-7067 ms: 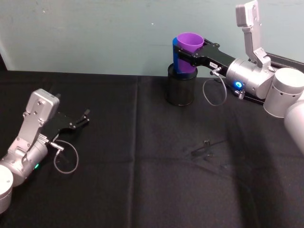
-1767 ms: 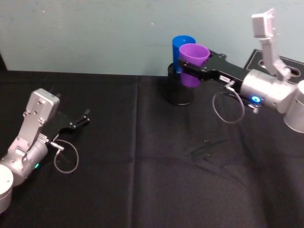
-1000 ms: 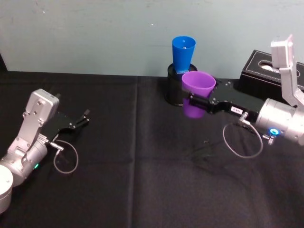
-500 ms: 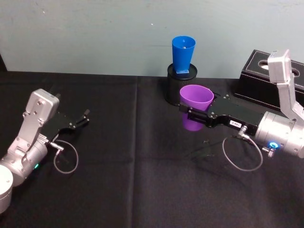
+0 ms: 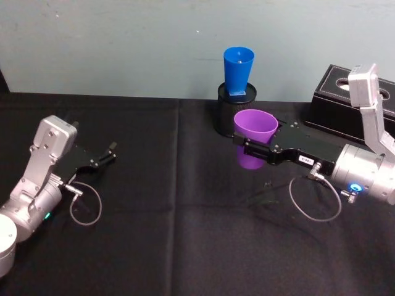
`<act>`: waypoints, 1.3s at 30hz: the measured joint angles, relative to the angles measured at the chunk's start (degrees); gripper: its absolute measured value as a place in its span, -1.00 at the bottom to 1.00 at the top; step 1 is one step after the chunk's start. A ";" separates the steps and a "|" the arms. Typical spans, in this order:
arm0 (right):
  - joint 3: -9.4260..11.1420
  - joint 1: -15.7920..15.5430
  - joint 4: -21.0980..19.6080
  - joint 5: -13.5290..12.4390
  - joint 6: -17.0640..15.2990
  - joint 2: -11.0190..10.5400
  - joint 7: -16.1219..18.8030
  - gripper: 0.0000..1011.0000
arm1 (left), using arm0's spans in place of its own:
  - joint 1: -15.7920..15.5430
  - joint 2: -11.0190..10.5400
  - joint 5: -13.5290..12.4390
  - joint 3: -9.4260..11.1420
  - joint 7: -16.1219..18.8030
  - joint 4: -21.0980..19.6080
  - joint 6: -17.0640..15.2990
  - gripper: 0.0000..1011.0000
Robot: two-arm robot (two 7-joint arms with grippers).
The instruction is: Pick up one cup with a gripper and tap it against the other cup.
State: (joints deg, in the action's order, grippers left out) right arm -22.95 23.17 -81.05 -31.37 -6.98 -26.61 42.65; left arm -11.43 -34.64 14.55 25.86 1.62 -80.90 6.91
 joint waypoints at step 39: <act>0.07 0.10 0.12 0.06 -0.08 0.08 0.13 0.47 | 0.00 0.00 0.00 0.00 0.00 0.00 0.00 0.99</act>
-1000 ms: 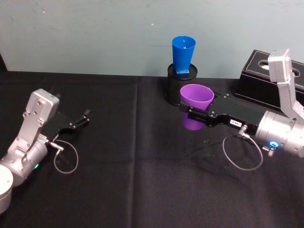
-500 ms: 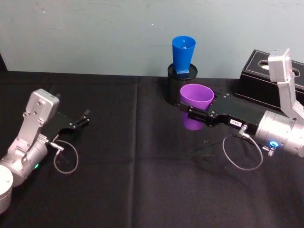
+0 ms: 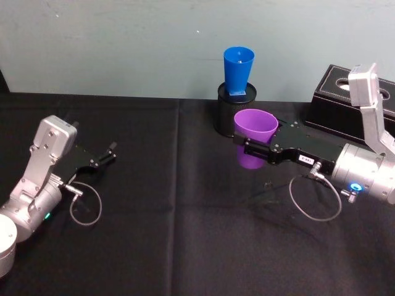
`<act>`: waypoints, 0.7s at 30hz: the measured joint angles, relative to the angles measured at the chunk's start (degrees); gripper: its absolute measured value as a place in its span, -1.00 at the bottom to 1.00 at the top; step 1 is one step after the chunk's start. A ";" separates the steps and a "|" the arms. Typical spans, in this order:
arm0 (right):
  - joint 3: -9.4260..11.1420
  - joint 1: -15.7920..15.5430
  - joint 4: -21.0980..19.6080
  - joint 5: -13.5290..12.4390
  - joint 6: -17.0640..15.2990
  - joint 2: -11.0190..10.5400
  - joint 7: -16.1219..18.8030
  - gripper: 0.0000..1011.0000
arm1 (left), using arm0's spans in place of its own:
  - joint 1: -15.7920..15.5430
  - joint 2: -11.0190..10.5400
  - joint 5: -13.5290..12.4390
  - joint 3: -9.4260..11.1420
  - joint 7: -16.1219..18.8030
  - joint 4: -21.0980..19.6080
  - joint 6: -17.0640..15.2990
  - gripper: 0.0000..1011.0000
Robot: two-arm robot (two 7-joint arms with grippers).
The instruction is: Pick up one cup with a gripper and tap it against the other cup.
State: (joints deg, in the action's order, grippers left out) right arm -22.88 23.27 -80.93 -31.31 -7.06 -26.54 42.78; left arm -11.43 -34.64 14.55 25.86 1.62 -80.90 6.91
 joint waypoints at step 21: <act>0.00 0.00 0.00 0.00 0.00 0.00 -0.01 0.47 | 0.00 0.00 0.00 0.00 0.00 0.00 0.00 0.99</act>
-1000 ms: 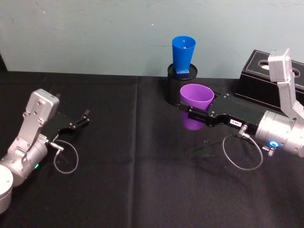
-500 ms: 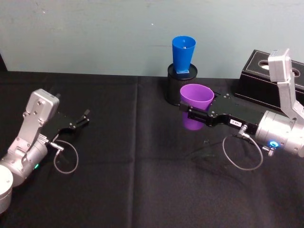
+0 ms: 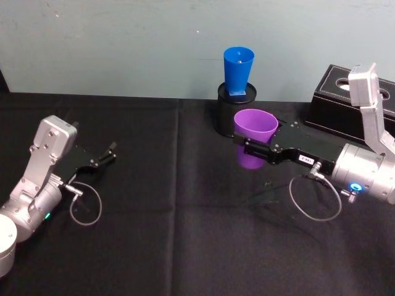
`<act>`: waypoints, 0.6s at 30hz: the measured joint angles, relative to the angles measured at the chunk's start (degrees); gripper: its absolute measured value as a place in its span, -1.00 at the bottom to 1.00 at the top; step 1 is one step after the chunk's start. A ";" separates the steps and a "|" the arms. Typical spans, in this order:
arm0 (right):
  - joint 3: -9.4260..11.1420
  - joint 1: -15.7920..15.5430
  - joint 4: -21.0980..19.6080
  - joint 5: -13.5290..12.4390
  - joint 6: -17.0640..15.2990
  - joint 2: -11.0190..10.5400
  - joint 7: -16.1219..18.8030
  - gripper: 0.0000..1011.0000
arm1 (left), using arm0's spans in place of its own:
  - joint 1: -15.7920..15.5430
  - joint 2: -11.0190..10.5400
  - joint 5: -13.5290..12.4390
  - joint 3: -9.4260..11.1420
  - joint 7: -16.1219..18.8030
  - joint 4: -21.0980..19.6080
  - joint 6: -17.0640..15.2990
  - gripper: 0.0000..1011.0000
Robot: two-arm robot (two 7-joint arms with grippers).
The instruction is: Pick up one cup with a gripper and tap it against the other cup.
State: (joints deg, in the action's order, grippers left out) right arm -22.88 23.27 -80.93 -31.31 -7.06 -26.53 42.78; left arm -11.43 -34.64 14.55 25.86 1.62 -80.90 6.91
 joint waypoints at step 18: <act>-2.74 -1.21 4.26 0.26 6.17 0.27 -0.93 0.47 | 0.00 0.00 0.00 0.00 0.00 0.00 0.00 0.99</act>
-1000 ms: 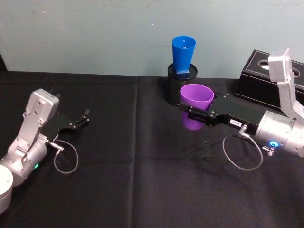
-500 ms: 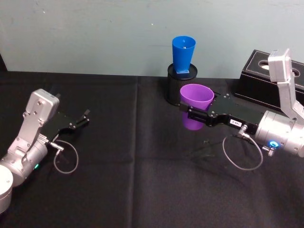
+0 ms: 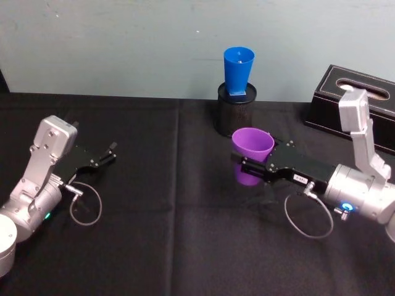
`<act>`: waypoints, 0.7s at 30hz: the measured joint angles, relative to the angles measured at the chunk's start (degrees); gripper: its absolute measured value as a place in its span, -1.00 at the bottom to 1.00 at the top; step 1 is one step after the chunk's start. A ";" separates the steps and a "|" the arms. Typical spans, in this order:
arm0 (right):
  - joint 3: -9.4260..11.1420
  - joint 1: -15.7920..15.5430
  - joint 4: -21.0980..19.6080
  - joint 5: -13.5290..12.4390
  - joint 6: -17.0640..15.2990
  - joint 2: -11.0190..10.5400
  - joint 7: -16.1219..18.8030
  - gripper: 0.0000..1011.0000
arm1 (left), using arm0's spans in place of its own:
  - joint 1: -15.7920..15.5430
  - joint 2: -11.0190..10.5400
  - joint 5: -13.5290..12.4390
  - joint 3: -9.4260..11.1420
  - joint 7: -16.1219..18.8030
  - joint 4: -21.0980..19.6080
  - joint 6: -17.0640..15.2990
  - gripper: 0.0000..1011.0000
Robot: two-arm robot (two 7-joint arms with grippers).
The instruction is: Pick up one cup with a gripper and tap it against the other cup.
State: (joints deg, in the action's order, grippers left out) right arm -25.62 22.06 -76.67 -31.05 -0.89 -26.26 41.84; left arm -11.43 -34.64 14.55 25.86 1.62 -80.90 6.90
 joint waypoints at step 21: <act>-4.08 -0.37 11.04 2.24 11.79 1.95 2.63 0.47 | 0.00 0.00 0.00 0.00 0.00 0.00 0.00 0.99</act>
State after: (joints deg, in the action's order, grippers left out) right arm -29.70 21.68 -65.62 -28.81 10.90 -24.31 44.47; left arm -11.43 -34.65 14.55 25.86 1.62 -80.90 6.90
